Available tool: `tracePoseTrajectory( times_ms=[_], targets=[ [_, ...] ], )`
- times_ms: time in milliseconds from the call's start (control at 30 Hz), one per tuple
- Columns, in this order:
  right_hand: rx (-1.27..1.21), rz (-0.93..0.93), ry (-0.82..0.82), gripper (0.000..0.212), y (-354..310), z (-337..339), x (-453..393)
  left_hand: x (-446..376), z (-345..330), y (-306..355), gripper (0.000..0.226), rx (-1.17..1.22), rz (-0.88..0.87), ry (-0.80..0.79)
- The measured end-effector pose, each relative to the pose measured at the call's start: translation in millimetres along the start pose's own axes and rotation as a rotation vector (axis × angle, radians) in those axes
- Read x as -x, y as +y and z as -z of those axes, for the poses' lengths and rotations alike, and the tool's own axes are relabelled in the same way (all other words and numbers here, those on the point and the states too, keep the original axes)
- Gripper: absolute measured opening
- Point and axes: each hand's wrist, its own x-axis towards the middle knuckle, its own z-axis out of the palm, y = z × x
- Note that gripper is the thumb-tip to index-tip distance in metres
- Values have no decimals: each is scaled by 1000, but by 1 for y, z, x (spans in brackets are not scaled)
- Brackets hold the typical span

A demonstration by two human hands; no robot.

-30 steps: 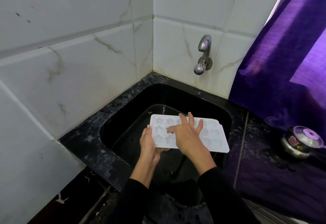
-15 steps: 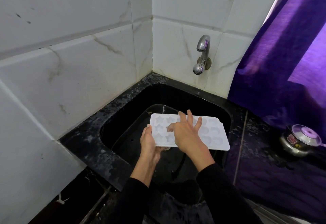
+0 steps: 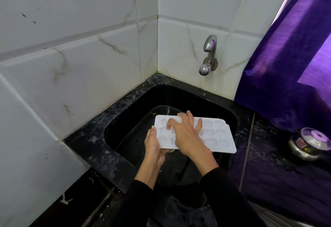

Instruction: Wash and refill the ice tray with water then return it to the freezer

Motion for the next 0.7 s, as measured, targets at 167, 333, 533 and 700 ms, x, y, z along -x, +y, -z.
tracePoseTrajectory(
  times_ms=[167, 333, 533, 700],
  targets=[
    [59, 36, -65, 66, -6, -3, -5, 0, 0, 0, 39, 1, -10, -5],
    [95, 42, -82, 64, -10, -2, -4, -1, 0, -2, 40, -2, -1, 13],
    [105, 42, -86, 59, -12, 5, -5, 1, -2, -1, 39, 13, 0, -5],
    [130, 57, -81, 55, -15, 4, -5, 1, 1, -1, 39, 2, -4, -4]
  ],
)
